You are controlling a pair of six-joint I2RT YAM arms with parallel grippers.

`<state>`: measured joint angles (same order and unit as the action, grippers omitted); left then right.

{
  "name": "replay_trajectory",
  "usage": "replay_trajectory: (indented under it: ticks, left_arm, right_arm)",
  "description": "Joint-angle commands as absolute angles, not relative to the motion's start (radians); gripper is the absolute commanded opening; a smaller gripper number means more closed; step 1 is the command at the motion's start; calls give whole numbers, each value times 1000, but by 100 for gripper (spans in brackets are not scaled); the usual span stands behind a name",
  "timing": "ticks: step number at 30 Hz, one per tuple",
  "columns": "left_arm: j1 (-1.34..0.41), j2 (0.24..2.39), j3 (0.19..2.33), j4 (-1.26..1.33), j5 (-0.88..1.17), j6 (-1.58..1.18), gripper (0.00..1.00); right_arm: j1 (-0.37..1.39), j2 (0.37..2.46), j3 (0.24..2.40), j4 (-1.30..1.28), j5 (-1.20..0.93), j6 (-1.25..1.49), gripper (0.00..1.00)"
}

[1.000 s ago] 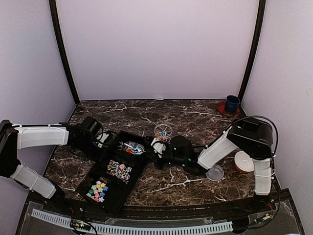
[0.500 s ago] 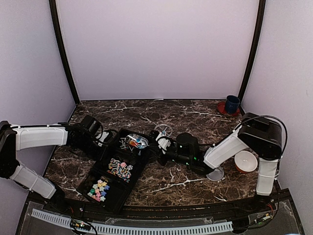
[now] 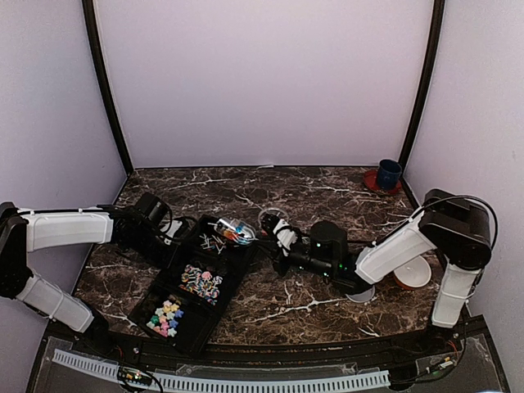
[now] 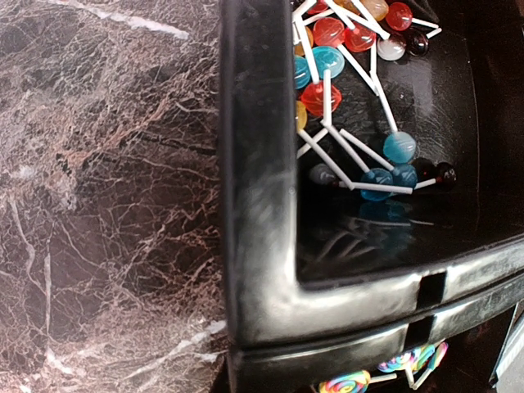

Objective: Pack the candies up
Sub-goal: Scoop the fake candies from the storage box, then place the fake candies in the packing bottle.

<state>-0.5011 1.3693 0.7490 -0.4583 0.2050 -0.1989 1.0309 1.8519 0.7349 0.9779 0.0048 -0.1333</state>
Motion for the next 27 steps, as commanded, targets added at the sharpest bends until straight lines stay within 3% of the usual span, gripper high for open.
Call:
replay_trajectory:
  ticks: [1, 13, 27]
  left_arm:
    - [-494, 1316, 765, -419, 258, -222, 0]
    - [-493, 1312, 763, -419, 258, -224, 0]
    - [-493, 1304, 765, -423, 243, -225, 0]
  right_arm:
    - [1026, 1775, 681, 1149, 51, -156, 0]
    - [1028, 1719, 688, 1065, 79, -158, 0]
    - [1029, 1408, 675, 484, 254, -102, 0]
